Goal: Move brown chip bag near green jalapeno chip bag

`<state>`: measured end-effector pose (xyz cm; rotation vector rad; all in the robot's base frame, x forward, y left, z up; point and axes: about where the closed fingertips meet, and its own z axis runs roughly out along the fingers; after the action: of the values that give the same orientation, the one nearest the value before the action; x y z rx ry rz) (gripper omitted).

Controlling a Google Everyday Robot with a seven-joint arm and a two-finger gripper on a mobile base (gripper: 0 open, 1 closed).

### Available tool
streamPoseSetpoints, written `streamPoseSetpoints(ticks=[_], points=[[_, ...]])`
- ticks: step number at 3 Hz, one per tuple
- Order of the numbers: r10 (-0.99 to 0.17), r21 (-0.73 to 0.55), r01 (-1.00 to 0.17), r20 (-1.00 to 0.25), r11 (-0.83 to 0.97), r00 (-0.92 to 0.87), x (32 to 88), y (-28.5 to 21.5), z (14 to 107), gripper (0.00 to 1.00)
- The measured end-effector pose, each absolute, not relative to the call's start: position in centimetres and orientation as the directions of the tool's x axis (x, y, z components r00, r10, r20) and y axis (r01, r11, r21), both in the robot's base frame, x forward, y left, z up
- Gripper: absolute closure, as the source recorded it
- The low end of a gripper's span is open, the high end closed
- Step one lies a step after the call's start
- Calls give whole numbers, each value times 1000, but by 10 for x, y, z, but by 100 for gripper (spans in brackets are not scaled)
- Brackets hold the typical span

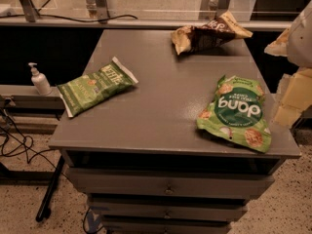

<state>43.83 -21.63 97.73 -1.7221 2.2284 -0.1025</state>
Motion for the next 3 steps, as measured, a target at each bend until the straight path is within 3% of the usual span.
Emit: streamPoseSetpoints(ticks=[3], points=[[-929, -328, -900, -325, 286, -177, 505, -209, 956, 0]])
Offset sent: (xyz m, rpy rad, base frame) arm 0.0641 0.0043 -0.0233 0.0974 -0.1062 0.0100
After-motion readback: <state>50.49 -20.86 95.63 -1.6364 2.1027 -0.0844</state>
